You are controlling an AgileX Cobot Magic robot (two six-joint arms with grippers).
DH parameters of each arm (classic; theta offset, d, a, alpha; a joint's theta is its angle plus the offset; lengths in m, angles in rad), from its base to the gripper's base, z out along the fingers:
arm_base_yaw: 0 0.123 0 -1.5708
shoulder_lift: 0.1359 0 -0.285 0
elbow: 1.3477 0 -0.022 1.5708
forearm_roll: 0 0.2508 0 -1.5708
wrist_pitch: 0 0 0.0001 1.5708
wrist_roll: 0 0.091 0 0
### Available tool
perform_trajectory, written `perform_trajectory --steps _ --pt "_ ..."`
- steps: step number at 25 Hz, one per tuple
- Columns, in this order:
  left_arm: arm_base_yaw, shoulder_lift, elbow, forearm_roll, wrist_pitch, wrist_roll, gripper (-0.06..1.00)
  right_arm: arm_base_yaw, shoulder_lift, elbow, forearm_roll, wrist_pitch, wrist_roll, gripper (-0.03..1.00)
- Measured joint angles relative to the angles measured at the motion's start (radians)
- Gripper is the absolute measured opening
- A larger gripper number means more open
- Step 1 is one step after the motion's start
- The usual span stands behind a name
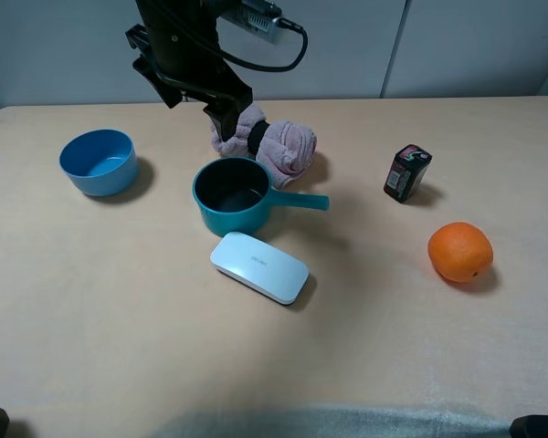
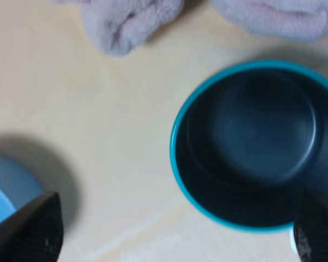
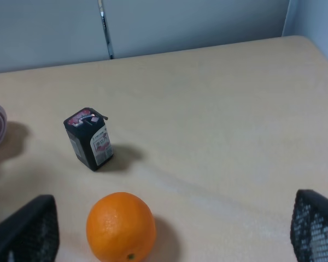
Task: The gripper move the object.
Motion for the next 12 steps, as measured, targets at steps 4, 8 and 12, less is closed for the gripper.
perform_trajectory --steps 4,8,12 --pt "-0.001 -0.092 0.081 -0.001 0.014 -0.001 0.85 0.000 0.000 0.000 0.000 0.000 0.000 0.67" --pt "-0.001 -0.214 0.220 0.000 -0.018 -0.002 0.85 0.000 0.000 0.000 0.000 0.000 0.000 0.67" --pt "0.007 -0.337 0.363 0.000 -0.055 -0.002 0.85 0.000 0.000 0.000 0.000 0.000 0.000 0.67"
